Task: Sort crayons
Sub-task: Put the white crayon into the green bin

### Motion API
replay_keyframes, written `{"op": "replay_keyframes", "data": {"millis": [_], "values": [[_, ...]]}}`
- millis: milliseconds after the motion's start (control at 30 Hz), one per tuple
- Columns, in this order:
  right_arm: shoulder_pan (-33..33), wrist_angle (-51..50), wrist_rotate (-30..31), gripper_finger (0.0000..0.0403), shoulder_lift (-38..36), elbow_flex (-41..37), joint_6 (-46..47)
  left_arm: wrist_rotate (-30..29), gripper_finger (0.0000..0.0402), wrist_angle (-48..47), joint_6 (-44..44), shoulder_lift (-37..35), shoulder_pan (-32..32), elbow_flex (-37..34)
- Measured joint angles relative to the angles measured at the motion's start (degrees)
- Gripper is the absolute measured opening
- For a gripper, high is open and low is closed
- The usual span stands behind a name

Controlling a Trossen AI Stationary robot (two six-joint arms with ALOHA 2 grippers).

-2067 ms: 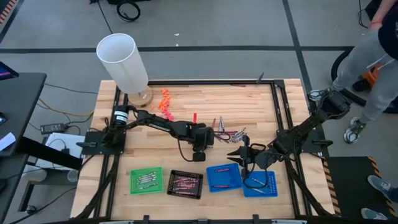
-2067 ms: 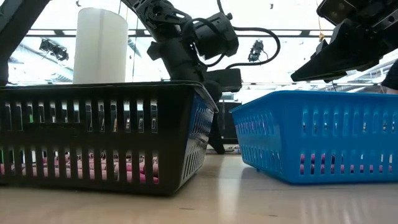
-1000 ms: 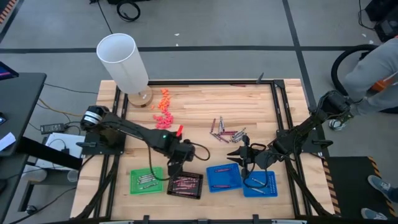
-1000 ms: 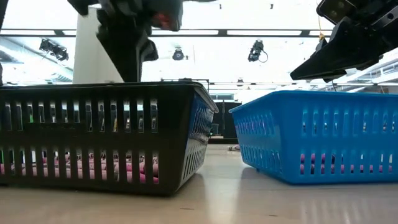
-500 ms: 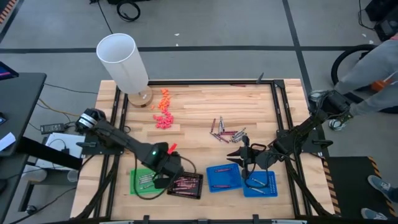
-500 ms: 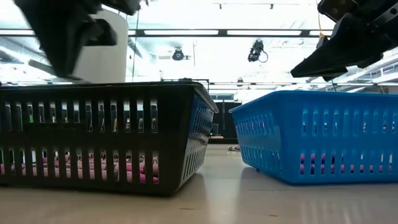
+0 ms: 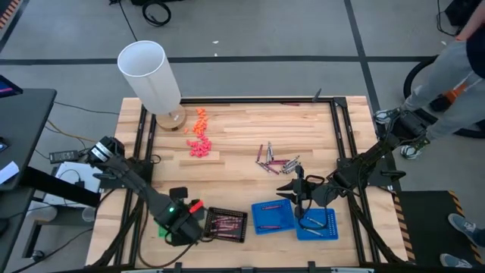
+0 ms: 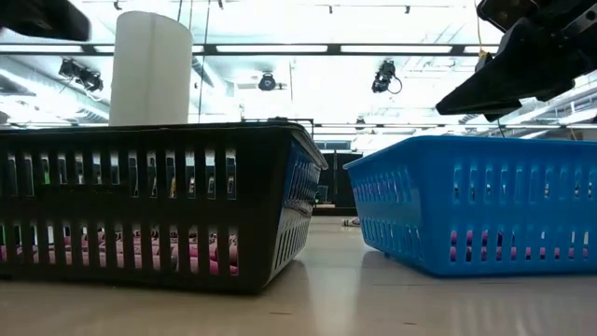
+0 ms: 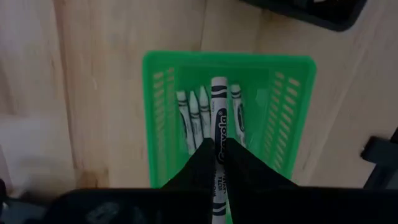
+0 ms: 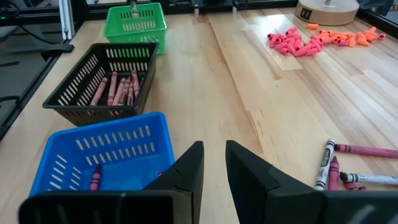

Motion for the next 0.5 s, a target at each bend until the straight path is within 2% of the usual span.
{"op": "replay_keyframes", "data": {"millis": [200,500], "values": [[-1.1,1.8,-0.1,0.0077,0.0,0.0,-2.3,-0.1,0.0041,0.8,-8.1,0.0,-2.0,-1.1],[-4.5,5.8,-2.4,0.0077,0.0,0.0,-8.9,4.7,0.0086,7.6,-16.3,0.1,-4.1,-10.4]]}}
